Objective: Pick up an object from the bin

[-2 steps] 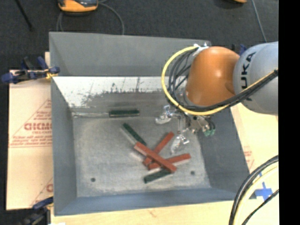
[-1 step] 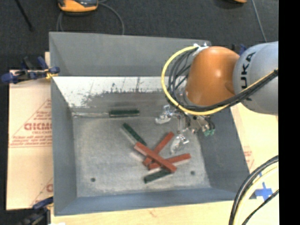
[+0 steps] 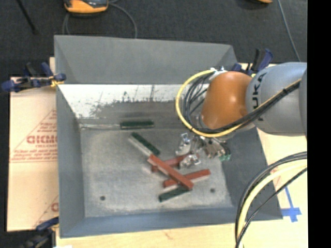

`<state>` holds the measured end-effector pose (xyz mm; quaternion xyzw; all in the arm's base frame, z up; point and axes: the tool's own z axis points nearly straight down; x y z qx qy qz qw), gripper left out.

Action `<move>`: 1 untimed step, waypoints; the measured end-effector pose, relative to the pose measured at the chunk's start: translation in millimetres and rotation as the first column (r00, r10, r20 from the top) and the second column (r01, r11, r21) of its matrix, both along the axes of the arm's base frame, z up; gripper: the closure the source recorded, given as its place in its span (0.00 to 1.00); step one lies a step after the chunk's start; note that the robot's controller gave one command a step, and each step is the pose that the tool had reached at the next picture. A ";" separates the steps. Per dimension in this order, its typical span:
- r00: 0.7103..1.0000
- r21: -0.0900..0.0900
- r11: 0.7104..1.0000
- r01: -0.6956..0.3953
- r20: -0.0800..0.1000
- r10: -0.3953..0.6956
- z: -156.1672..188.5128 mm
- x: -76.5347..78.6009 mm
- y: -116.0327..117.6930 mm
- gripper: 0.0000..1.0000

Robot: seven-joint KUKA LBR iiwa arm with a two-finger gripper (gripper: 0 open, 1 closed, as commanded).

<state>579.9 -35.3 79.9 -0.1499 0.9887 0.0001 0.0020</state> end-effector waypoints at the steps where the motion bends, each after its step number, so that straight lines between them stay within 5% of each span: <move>1: 1.000 0.000 1.000 0.001 0.000 -0.001 0.0 0.0 -0.1 1.00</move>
Offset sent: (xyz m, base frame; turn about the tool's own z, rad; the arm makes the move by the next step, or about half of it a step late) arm 0.0207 -0.0090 0.1064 -0.0310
